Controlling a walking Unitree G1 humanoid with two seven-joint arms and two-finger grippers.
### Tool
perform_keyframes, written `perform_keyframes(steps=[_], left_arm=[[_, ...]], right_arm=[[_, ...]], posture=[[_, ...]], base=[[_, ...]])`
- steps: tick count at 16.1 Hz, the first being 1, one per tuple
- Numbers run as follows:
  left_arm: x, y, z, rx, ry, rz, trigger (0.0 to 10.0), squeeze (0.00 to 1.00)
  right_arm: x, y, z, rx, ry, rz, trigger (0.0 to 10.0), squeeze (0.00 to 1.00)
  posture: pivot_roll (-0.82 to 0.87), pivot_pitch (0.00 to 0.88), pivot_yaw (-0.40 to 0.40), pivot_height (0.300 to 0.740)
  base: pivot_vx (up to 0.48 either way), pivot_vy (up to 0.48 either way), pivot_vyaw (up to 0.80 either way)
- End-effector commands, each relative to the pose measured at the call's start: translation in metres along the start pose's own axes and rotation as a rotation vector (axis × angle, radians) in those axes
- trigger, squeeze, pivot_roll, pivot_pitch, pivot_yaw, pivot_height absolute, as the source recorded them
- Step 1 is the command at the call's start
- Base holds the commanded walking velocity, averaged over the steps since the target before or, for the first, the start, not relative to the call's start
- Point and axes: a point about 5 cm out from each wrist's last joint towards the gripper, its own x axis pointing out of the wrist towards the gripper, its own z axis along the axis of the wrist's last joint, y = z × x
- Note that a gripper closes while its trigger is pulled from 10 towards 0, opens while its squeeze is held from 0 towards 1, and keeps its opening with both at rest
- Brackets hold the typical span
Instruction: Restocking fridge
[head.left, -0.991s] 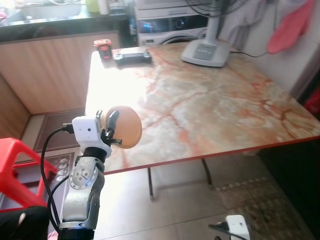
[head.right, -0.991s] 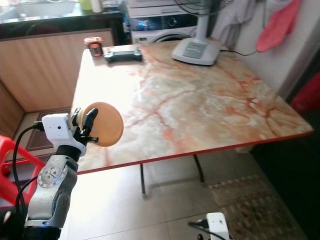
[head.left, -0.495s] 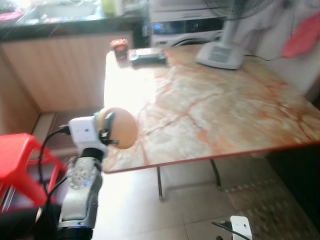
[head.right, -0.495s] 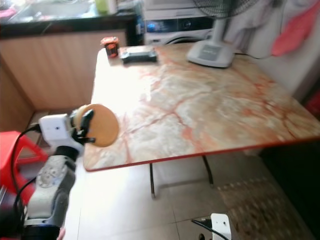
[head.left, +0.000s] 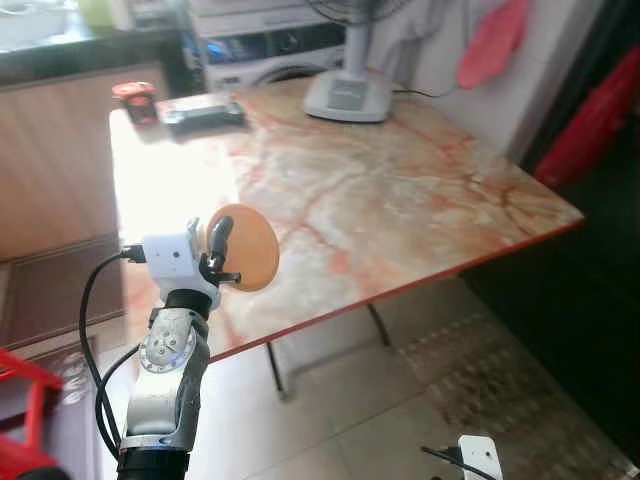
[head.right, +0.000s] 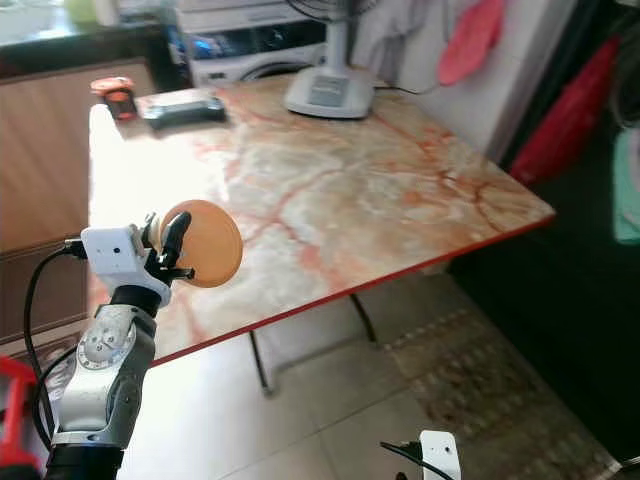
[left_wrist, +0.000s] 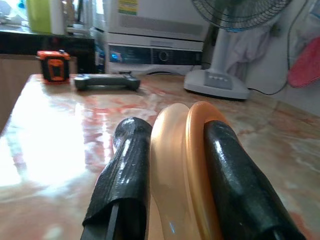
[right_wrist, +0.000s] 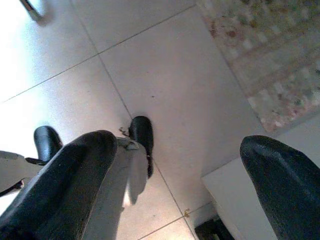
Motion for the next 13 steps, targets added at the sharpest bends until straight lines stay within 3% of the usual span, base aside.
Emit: perform_keyframes(steps=[1,7,9,13], left_arm=[[0.0019,0.0007,0.0028,0.022,-0.018,0.009,10.0,0.0],[0.0029,-0.0015,0.0029,0.024,-0.019,-0.002,10.0,0.0],[0.0024,-0.0034,0.0017,0.028,-0.013,-0.009,10.0,0.0],[0.0017,-0.0056,0.0021,0.048,-0.014,-0.027,10.0,0.0]], right_arm=[[-0.0001,-0.0006,-0.0004,0.007,0.005,-0.001,10.0,0.0],[-0.0001,0.0003,-0.0006,-0.005,0.004,0.018,10.0,0.0],[-0.0001,0.0009,-0.0006,-0.001,-0.001,0.023,10.0,0.0],[-0.0001,0.0016,-0.0007,-0.006,0.002,0.025,10.0,0.0]], posture=[[0.03,0.0,0.018,0.74],[0.02,0.0,0.024,0.74],[0.02,0.0,0.027,0.74],[0.03,0.0,0.03,0.74]], base=[[0.0,0.0,-0.79],[0.0,0.0,-0.79],[0.0,0.465,-0.79],[0.0,0.0,-0.79]])
